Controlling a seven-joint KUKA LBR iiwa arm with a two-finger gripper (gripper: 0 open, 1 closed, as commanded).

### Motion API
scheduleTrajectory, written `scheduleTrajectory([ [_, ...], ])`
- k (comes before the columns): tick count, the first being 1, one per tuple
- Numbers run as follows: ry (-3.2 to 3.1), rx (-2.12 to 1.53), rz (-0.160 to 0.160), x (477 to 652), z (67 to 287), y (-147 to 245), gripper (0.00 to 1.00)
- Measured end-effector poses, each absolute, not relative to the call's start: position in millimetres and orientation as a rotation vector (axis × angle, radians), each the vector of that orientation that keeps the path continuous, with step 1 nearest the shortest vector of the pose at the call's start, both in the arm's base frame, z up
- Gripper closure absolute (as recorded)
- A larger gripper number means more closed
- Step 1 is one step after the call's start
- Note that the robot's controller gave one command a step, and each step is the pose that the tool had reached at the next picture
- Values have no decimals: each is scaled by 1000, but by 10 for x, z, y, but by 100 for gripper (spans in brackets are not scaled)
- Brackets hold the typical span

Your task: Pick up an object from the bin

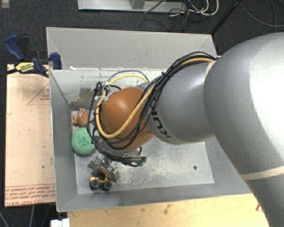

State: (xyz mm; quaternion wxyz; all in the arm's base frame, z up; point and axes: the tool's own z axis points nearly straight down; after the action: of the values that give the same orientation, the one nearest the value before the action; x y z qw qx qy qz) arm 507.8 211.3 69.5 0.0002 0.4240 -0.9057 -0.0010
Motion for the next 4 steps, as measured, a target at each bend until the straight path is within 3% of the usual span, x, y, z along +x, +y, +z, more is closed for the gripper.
scheduleTrajectory([
  [2,-2845,1331,-3,5072,722,2112,100],
  [4,-2847,1332,-3,5077,881,2117,100],
])
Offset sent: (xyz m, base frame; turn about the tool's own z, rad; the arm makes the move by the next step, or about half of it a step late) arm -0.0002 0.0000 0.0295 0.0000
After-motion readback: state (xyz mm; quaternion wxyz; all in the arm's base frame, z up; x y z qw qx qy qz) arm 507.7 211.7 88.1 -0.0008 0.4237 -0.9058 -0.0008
